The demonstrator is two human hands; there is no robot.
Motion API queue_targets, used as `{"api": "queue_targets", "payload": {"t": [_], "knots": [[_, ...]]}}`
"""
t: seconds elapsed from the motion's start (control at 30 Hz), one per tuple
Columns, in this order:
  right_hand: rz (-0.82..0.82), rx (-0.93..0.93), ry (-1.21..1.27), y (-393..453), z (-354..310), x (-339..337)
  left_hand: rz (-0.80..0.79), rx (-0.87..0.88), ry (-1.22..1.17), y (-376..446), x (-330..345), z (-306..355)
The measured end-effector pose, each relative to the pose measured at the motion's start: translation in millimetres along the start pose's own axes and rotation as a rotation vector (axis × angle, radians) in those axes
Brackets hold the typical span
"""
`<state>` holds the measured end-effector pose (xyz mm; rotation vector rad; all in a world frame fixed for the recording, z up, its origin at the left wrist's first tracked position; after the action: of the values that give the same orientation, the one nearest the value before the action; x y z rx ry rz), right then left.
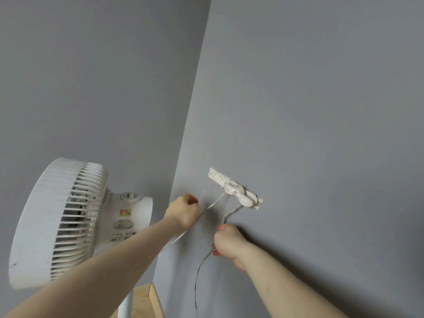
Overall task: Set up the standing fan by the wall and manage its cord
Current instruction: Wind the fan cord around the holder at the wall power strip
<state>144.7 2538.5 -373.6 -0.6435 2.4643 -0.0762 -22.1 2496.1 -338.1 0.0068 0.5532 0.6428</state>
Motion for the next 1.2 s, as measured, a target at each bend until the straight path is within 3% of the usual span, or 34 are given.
{"api": "queue_targets", "payload": {"t": [0.33,0.53,0.8,0.93,1.1,1.2], "knots": [[0.002,-0.159,0.053,14,-47,3,-0.372,-0.079,-0.093,5,41,-27],[-0.084,-0.214,0.148,12,-47,4,-0.427,-0.107,-0.292,6,51,-26],[-0.132,-0.217,0.041,0,-41,-2,-0.387,-0.126,-0.451,7,60,-13],[0.014,-0.265,-0.145,-21,-40,-23,-0.296,-0.125,-0.503,10,51,-11],[0.306,-0.722,-0.424,-77,-76,-55,-0.259,-0.107,-0.502,18,28,7],[0.376,-0.739,-0.508,-91,-91,-77,-0.242,-0.064,-0.451,27,11,22]]}}
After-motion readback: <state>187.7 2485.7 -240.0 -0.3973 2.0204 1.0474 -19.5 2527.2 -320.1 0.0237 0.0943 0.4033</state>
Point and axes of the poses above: each hand's wrist, its own y-axis towards the middle knuckle, its own x-axis out of the palm, z = x × y, the point moved 8 cm from there along y, towards the middle knuckle, and after that the axes turned 3 degrees about y, right-handed, at the moved point
